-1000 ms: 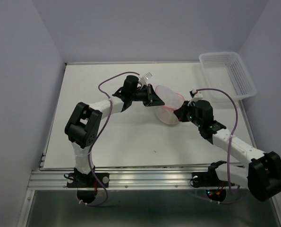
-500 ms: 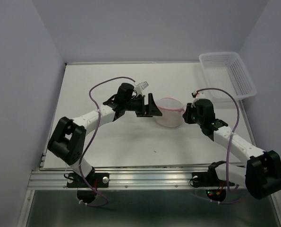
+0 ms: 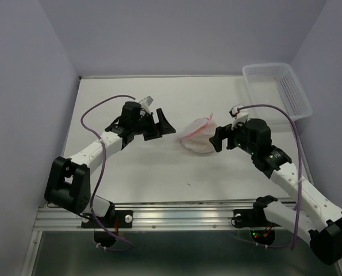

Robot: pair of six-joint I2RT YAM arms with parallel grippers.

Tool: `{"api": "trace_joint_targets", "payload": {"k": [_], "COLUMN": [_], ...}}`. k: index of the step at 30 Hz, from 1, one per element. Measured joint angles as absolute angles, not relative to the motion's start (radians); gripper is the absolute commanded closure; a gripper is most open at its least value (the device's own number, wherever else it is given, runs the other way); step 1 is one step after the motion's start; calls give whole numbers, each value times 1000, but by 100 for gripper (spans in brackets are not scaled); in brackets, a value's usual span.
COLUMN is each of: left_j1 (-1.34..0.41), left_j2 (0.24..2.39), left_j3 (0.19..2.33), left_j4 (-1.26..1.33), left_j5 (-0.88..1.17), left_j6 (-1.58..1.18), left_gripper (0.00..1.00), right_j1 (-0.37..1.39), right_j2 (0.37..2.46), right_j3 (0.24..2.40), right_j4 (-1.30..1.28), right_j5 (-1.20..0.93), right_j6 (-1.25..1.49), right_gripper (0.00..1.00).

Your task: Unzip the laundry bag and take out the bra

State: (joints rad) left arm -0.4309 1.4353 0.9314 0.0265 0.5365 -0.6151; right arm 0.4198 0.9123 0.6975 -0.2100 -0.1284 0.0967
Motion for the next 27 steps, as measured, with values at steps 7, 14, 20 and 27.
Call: {"api": "trace_joint_targets", "payload": {"k": [7, 14, 20, 27], "left_j1": [-328, -283, -252, -231], "left_j2": [1351, 1209, 1130, 1077], "left_j3": [848, 752, 681, 639], "left_j4": [-10, -41, -58, -78], "left_j5": [486, 432, 405, 387], "left_j6": [-624, -635, -646, -656], "left_gripper": [1, 1, 1, 1], "right_j1": [543, 682, 710, 715], "right_j2": [1042, 1418, 1636, 1724], "right_j3": [964, 1253, 1386, 1399], "right_j4": [-238, -403, -592, -616], "right_j5": [-207, -199, -201, -161], "right_j6": [-250, -638, -830, -860], "right_gripper": [0, 0, 0, 1]}}
